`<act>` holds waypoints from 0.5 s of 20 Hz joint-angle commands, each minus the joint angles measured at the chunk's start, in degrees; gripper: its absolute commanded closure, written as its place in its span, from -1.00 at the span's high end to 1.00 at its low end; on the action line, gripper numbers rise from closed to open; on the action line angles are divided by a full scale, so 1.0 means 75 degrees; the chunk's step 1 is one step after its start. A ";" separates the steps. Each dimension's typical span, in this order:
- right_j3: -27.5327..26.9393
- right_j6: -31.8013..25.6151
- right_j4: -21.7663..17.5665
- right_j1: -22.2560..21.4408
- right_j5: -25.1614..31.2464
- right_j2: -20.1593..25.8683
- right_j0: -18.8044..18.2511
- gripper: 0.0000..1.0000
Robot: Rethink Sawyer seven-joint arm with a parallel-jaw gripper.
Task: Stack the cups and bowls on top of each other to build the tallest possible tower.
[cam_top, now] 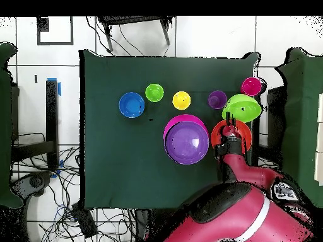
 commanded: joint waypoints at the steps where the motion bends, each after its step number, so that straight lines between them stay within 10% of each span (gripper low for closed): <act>1: -0.0715 0.0629 -0.0366 0.0229 0.0446 0.0954 0.0057 1.00; 10: -0.0998 0.0570 -0.0265 0.0375 0.0396 0.0967 0.0076 1.00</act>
